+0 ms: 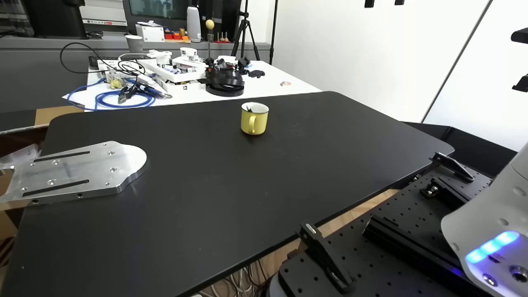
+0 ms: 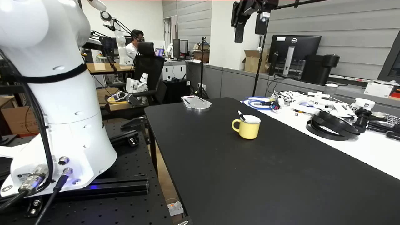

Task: Take the pen out of the cup and put it on the table

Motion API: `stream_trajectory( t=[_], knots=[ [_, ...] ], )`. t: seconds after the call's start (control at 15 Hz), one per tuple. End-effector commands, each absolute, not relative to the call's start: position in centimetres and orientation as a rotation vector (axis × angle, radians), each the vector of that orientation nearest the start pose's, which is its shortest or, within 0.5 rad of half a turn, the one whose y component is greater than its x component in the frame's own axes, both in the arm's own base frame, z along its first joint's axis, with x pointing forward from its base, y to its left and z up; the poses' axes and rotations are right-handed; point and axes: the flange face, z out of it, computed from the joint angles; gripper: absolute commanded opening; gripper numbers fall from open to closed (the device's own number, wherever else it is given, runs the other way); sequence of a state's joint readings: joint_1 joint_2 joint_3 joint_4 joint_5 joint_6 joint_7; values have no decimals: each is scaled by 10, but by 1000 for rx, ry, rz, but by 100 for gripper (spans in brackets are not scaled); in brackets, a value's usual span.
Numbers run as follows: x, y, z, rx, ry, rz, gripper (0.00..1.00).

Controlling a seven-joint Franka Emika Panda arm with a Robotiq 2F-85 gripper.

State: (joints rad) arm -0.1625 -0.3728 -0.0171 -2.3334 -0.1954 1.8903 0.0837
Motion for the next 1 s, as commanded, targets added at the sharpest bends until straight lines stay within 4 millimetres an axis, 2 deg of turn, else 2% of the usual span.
stream_trajectory(
  t=[0.0,0.47,0.67,0.93],
  knots=[
    [420,-91,476,-3297,321,131,100],
    [420,-91,476,-3297,321,131,100],
    [437,-90,473,-3304,384,124,100],
    [477,-78,456,-3304,420,117,100]
  ],
)
